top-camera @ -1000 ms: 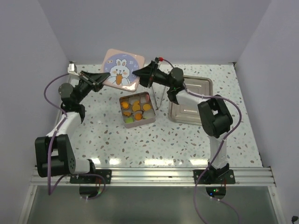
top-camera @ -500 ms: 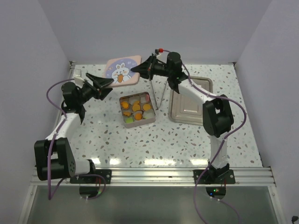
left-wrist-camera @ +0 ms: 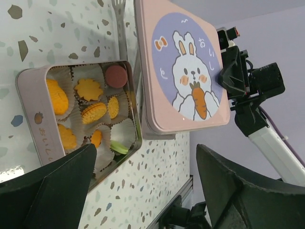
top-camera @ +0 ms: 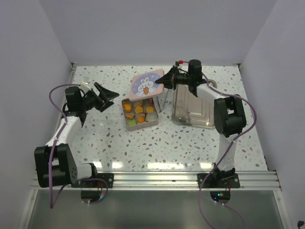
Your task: Pack the cookies
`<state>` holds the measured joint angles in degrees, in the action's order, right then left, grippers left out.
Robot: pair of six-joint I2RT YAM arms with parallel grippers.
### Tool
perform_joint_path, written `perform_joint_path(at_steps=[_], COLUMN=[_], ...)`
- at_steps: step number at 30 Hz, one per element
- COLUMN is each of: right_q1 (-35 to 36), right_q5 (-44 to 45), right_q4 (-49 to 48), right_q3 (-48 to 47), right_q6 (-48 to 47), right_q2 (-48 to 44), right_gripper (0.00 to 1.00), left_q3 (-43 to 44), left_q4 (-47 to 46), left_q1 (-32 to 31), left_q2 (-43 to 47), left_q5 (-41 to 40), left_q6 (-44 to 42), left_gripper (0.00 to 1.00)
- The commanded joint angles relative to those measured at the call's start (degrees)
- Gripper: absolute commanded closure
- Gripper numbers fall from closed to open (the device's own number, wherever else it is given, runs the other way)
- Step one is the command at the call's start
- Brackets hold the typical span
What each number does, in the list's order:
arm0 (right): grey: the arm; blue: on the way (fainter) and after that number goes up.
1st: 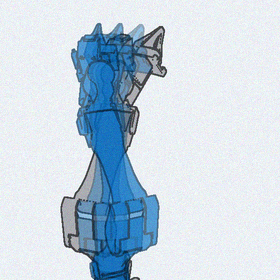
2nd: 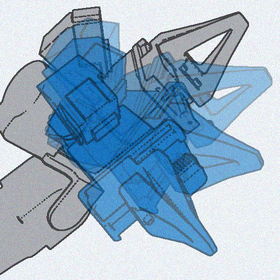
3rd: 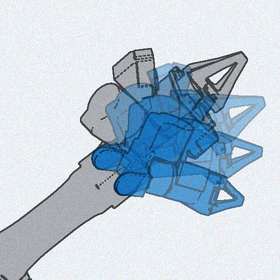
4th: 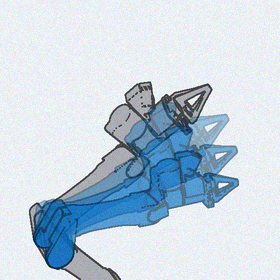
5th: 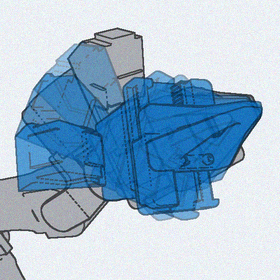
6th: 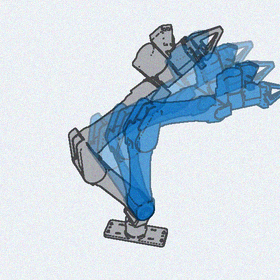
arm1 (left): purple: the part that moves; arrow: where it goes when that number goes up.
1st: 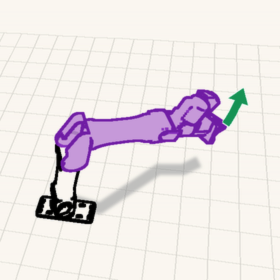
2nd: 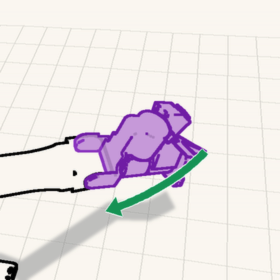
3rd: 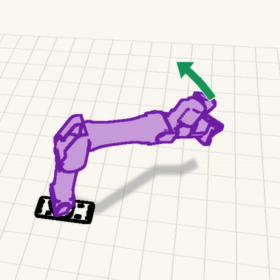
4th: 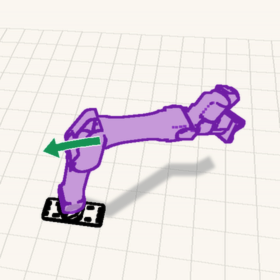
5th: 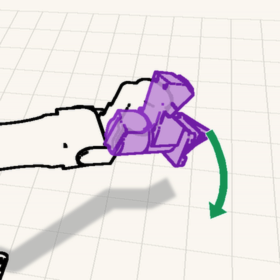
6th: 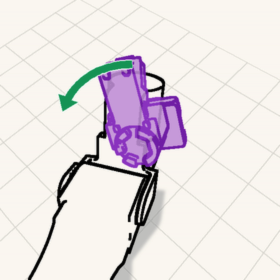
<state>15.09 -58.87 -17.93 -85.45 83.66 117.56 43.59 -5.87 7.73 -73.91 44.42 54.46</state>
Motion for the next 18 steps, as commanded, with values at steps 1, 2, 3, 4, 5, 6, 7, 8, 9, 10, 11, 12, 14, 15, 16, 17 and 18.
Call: perform_joint_path(at_steps=[1,2,3,4,5,6,7,8,9,10,11,12,14,15,16,17,18], right_q1=[1.61,1.61,1.61,1.69,1.78,1.78,2.13,2.22,2.48,3.36,4.06,4.68,6.26,6.53,6.88,6.88,6.97], right_q5=[-8.35,-9.23,-9.94,-10.21,-10.47,-11.08,-11.35,-11.53,-11.53,-12.05,-12.14,-12.23,-12.58,-12.32,-12.15,-11.88,-11.79], right_q4=[0.45,0.44,0.44,0.1,-0.17,-0.69,-1.48,-1.66,-1.67,-1.84,-1.67,-1.06,1.58,3.07,6.56,8.34,10.18], right_q3=[1.07,1.34,1.86,2.65,2.92,3.18,3.45,3.45,3.45,2.84,2.4,1.96,0.38,0.11,-0.15,-0.24,-0.24], right_q6=[-5.52,-5.96,-6.57,-7.01,-7.36,-7.54,-7.63,-7.63,-7.98,-8.16,-8.51,-9.9,-11.84,-14.55,-16.23,-17.9,-21.31], right_q2=[-4.36,-4.27,-4.18,-4.09,-3.83,-3.04,-2.6,-1.99,-1.02,-0.49,-0.05,0.3,1.36,1.62,1.88,2.32,2.59], right_gripper=[0.99,0.99,0.99,1.0,1.0,1.0,1.0,1.0,1.0,1.0,1.0,1.0,1.0,1.0,1.0,1.0,1.0], left_q3=[-0.17,-0.96,-1.23,-1.58,-1.76,-1.93,-2.02,-2.28,-2.37,-2.37,-2.37,-2.37,-2.46,-2.46,-2.46,-2.63,-2.72], left_q4=[-0.36,-0.89,-1.16,-1.34,-1.25,-1.34,-1.43,-1.77,-2.04,-2.04,-2.04,-2.13,-2.48,-2.74,-2.92,-3.44,-3.8], left_q1=[0.62,0.62,0.71,0.62,0.62,0.62,0.71,0.71,0.62,0.62,0.62,0.71,0.62,0.62,0.54,0.54,0.54], left_q2=[0.17,-0.09,-0.62,-0.88,-1.23,-1.41,-1.94,-2.29,-2.55,-3.08,-3.43,-3.78,-5.01,-5.36,-6.24,-6.86,-7.56], left_q5=[2.07,2.33,2.42,2.42,2.33,2.25,2.25,2.25,2.25,2.16,2.07,1.9,1.81,1.89,1.81,2.07,2.33], left_q6=[-4.97,-4.97,-5.15,-5.76,-6.03,-6.29,-6.47,-6.82,-7.08,-7.69,-8.05,-8.31,-8.93,-9.19,-9.28,-9.63,-9.89], left_gripper=[0.09,0.09,0.09,0.09,0.09,0.09,0.09,0.09,0.09,0.09,0.09,0.09,0.1,0.1,0.1,0.1,0.1])
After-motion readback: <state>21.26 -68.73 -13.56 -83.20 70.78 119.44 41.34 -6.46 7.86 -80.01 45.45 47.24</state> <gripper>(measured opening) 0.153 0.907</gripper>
